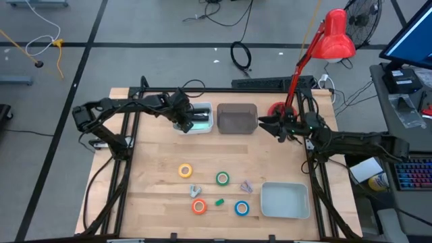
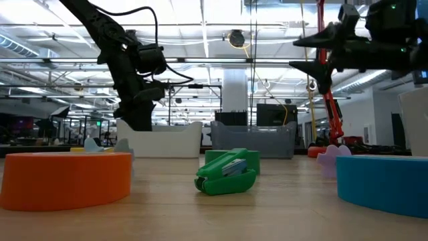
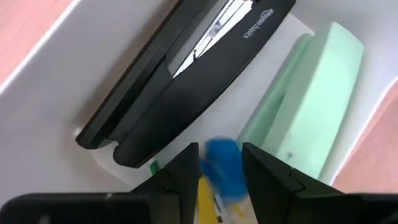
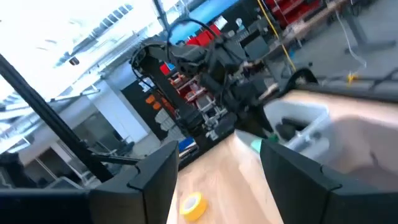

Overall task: Pick and place Stapler, Stapler remover, tape
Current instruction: Put the small blue stapler into the white bin, then put the small green stapler into the white bin

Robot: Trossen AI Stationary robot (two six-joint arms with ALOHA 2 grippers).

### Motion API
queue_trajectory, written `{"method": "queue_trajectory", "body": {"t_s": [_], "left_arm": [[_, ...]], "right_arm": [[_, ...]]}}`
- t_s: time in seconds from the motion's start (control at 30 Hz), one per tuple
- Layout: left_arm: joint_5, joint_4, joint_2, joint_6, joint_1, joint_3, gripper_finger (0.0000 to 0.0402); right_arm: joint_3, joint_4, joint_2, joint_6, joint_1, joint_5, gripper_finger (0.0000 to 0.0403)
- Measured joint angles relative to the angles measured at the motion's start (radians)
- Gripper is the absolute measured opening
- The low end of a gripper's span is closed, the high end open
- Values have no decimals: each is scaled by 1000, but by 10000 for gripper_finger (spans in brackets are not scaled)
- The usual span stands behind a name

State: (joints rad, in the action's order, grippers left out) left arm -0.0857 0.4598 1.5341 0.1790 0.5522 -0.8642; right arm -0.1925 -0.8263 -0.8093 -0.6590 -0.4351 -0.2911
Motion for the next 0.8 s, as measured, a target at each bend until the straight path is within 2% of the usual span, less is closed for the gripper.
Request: {"method": "queue_trajectory", "body": {"t_s": [0.2,0.5,0.63,0.8], "left_arm": [[0,47,-8,10,0,-43,164],[46,241,-45,-65,-12,-275,186],[13,301,-56,-57,-71,-371,186],[-57,284,-64,3,-213,-399,186]], "right_arm": [[27,-1,2,-59,0,0,224],[30,8,2,-59,0,0,224],[30,9,1,-62,0,0,223],[30,9,1,-61,0,-1,220]]}}
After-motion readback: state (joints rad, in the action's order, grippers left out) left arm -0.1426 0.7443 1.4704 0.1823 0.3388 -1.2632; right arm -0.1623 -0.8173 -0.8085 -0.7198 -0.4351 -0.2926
